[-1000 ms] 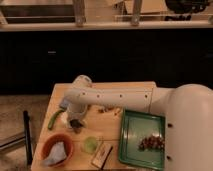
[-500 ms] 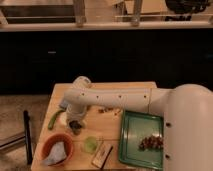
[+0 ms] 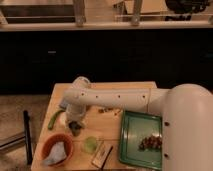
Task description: Stack cups on top of each other
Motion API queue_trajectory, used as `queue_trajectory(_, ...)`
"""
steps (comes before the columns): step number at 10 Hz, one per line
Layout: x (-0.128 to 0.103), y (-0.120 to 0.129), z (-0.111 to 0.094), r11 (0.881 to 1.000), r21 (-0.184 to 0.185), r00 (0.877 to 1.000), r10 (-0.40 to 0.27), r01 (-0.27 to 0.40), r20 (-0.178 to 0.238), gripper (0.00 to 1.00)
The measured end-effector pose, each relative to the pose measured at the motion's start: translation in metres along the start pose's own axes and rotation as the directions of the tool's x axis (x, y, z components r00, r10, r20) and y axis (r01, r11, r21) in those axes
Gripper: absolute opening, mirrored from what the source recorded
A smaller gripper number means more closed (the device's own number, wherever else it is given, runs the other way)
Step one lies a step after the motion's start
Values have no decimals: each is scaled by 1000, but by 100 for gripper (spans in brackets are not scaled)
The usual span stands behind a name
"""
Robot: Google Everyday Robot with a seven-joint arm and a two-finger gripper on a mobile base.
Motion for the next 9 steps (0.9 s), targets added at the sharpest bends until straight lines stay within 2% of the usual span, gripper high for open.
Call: queue_trajectory(9, -22, 36, -34, 998, -44, 999, 39, -40, -30, 5)
